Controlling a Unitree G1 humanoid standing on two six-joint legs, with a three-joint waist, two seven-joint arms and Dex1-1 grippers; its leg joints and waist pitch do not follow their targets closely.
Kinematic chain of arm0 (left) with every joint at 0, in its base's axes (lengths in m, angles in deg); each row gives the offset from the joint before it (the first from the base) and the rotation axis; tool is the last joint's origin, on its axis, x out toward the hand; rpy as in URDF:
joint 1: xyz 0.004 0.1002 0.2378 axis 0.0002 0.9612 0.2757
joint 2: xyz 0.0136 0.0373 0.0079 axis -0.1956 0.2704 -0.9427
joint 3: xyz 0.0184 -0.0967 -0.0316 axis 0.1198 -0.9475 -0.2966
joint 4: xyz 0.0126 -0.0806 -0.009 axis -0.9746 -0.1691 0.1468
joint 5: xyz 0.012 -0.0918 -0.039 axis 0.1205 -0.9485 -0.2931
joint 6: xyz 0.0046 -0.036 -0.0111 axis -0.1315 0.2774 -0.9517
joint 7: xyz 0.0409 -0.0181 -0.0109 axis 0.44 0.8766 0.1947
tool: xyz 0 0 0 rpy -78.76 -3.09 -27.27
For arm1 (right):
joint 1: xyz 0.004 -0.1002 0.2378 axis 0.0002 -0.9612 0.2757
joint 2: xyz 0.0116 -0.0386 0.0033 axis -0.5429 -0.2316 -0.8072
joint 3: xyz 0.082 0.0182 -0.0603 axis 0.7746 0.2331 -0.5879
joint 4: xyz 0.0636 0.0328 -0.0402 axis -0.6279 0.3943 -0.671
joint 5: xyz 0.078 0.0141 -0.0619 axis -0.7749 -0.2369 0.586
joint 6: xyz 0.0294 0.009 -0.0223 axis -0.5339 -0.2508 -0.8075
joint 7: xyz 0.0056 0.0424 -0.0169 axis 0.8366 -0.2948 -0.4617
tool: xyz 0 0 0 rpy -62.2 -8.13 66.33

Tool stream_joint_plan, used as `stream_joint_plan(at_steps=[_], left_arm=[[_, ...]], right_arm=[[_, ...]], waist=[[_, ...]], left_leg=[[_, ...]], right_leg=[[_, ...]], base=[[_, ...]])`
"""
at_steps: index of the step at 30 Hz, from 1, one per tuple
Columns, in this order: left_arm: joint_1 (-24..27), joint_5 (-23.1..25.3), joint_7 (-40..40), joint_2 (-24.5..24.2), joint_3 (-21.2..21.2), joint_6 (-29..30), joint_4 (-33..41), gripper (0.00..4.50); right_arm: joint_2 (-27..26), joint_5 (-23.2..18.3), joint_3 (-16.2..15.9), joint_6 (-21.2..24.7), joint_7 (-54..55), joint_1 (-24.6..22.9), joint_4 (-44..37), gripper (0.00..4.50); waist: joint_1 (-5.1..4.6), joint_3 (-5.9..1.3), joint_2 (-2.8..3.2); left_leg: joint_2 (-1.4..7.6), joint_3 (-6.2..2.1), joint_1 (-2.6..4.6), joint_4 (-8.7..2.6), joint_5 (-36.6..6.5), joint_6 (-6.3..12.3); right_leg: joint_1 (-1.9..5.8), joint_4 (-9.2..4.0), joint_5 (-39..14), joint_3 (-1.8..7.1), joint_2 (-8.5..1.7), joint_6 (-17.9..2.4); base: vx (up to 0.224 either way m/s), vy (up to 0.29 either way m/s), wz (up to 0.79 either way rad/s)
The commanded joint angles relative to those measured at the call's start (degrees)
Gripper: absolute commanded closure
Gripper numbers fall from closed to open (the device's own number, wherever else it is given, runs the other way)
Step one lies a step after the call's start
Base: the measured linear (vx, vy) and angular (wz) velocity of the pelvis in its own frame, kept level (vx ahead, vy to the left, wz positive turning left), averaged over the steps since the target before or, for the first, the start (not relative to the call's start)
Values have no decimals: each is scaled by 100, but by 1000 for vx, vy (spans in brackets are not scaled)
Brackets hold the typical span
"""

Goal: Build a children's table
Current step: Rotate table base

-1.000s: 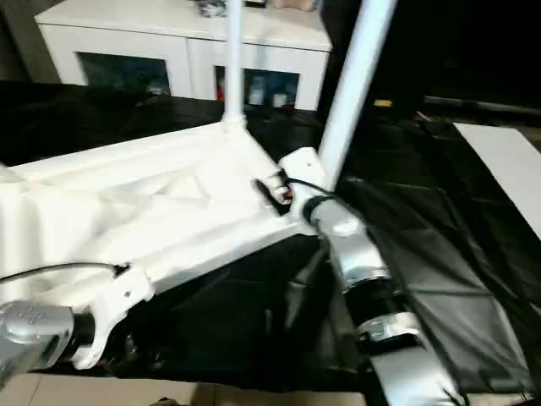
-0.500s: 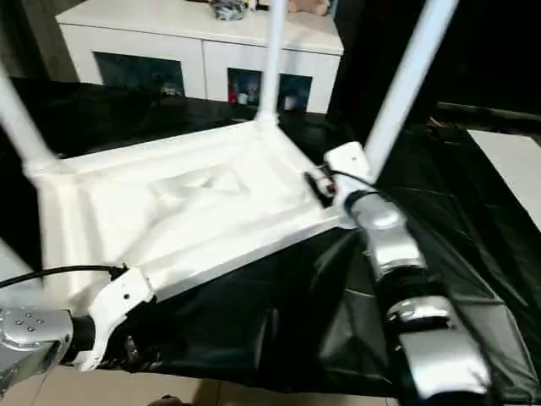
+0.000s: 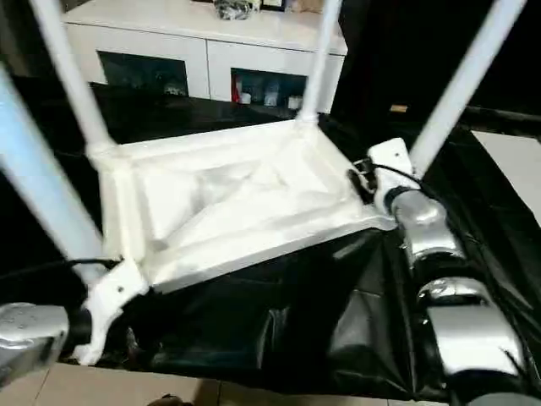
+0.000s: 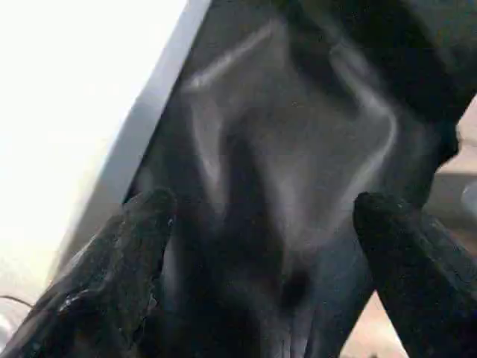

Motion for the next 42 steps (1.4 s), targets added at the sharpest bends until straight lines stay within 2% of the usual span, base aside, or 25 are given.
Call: stream_joint_plan(at_steps=[1,3,5,6,8,9,10,11,14,16,17,23,26,27,29,30,31,32,33,34,35,36,38,39,42], left_arm=[[102,-291,-127,84,-390,-165,191,26],[145,-374,-157,107,-496,-203,208,26],[333,-625,-321,127,-884,-312,192,26],[431,-723,-404,129,-1053,-404,175,26],[795,-859,-743,54,-1551,-799,47,26],[949,-888,-906,-5,-1725,-960,-10,26],[1035,-986,-1041,-52,-1841,-934,-78,26],[1134,-1089,-1168,-123,-1965,-829,-147,26],[1470,-1420,-1451,-219,-2427,-558,-313,26],[1615,-1660,-1443,-165,-2652,-427,-304,12],[1621,-1665,-1441,-163,-2661,-431,-304,12],[1844,-1983,-1491,36,-3123,-670,-486,12],[2001,-1981,-1588,8,-3443,-676,-769,12],[2079,-1914,-1676,-67,-3554,-753,-973,12],[2073,-1832,-1740,-111,-3731,-953,-1351,12],[2043,-1773,-1766,-145,-3842,-1094,-1598,12],[2036,-1758,-1772,-155,-3868,-1136,-1651,12],[2036,-1758,-1772,-155,-3868,-1136,-1651,12],[1920,-1779,-1797,-146,-4013,-1298,-1918,12],[1915,-1779,-1798,-145,-4018,-1306,-1929,12],[1699,-1756,-1821,-132,-4186,-1626,-2274,12],[1699,-1756,-1821,-132,-4186,-1626,-2274,12],[1566,-1791,-1848,-105,-4246,-1753,-2396,12],[1432,-1857,-1888,-63,-4264,-1832,-2463,12],[1165,-2030,-2012,15,-4206,-1891,-2507,12]], right_arm=[[115,27,144,-191,-14,191,95,82],[101,51,128,-241,-36,215,132,82],[4,-46,188,-357,-156,263,159,82],[-47,-106,214,-425,-217,278,162,82],[-273,-274,225,-596,-529,214,-41,82],[-365,-321,214,-649,-631,172,-143,82],[-426,-354,226,-666,-675,153,-193,82],[-484,-383,233,-675,-721,125,-250,82],[-701,-437,212,-724,-825,-12,-486,82],[-813,-422,185,-784,-840,-136,-624,82],[-820,-426,186,-783,-843,-144,-632,82],[-1085,-533,176,-789,-936,-649,-1283,82],[-1140,-692,227,-642,-1007,-1008,-1862,82],[-1159,-818,267,-464,-1044,-1257,-2261,82],[-1183,-1029,328,-136,-1077,-1696,-2913,82],[-1182,-1133,323,92,-1133,-2051,-3389,82],[-1173,-1155,310,149,-1166,-2163,-3525,82],[-1173,-1155,310,149,-1166,-2163,-3525,82],[-1125,-1155,311,291,-1140,-2522,-3892,82],[-1124,-1155,312,295,-1137,-2536,-3905,82],[-1057,-984,441,301,-785,-2909,-4200,82],[-1057,-984,441,301,-785,-2909,-4200,82],[-1055,-901,588,318,-466,-3041,-4307,82],[-1043,-831,705,377,-213,-3116,-4337,82],[-967,-604,869,837,429,-3267,-4428,82]], waist=[[-36,-355,64],[-47,-354,60],[-51,-347,52],[-62,-341,30],[-57,-336,40],[-122,-318,33],[-142,-322,58],[-171,-322,47],[-188,-304,86],[-201,-302,87],[-184,-288,108],[-169,-281,111],[-186,-291,91],[-199,-281,18],[-170,-263,84],[-157,-262,91],[-148,-268,127],[-168,-264,109],[-169,-267,139],[-159,-250,138],[-156,-244,137],[-150,-251,130],[-177,-235,138],[-172,-230,160],[-182,-214,176]], left_leg=[[211,-80,116,-423,-1831,-193],[216,-72,117,-418,-1822,-163],[216,-66,115,-413,-1826,-126],[222,-61,116,-421,-1860,-108],[219,-64,112,-416,-1933,-71],[226,-96,41,-456,-1988,-86],[235,-100,82,-455,-2097,-106],[234,-92,110,-446,-2117,-102],[247,-87,128,-460,-2188,-142],[265,-83,172,-470,-2307,-190],[270,-78,186,-477,-2382,-206],[267,-81,180,-509,-2431,-237],[262,-85,175,-513,-2421,-228],[263,-71,182,-510,-2433,-178],[263,-89,194,-532,-2443,-160],[270,-91,213,-544,-2482,-185],[278,-96,233,-552,-2517,-206],[287,-110,228,-573,-2644,-245],[289,-123,236,-578,-2714,-279],[282,-121,244,-587,-2757,-278],[276,-124,258,-589,-2880,-306],[271,-110,280,-575,-2904,-328],[274,-144,234,-603,-2955,-379],[276,-150,266,-601,-3034,-408],[253,-144,305,-583,-3211,-456]], right_leg=[[169,-373,-1408,162,-209,-1056],[164,-365,-1342,164,-207,-1099],[162,-371,-1341,168,-205,-1123],[156,-380,-1384,168,-190,-1108],[151,-392,-1503,177,-220,-1108],[190,-393,-1691,164,-219,-1041],[152,-420,-1851,164,-210,-976],[122,-408,-1808,184,-198,-1027],[99,-407,-1816,197,-183,-1071],[75,-409,-1794,203,-161,-1096],[58,-420,-1803,213,-161,-1099],[82,-437,-1797,231,-164,-1014],[95,-442,-1843,238,-159,-921],[78,-462,-1920,242,-147,-906],[70,-483,-2082,261,-156,-789],[62,-513,-2119,262,-149,-724],[52,-504,-2083,266,-148,-718],[54,-502,-2114,253,-149,-750],[52,-494,-2133,249,-156,-783],[46,-533,-2185,249,-145,-749],[41,-557,-2255,252,-158,-752],[14,-554,-2301,262,-168,-759],[58,-554,-2450,242,-186,-729],[30,-561,-2539,245,-191,-698],[5,-592,-2732,240,-186,-655]], base=[[0,0,0],[0,0,0],[0,0,0],[0,0,0],[0,0,0],[0,0,0],[0,0,0],[0,0,0],[0,0,0],[0,0,0],[0,0,0],[0,0,0],[0,0,0],[0,0,0],[0,0,0],[0,0,0],[0,0,0],[0,0,0],[0,0,0],[0,0,0],[0,0,0],[0,0,0],[0,0,0],[0,0,0],[0,0,0]])
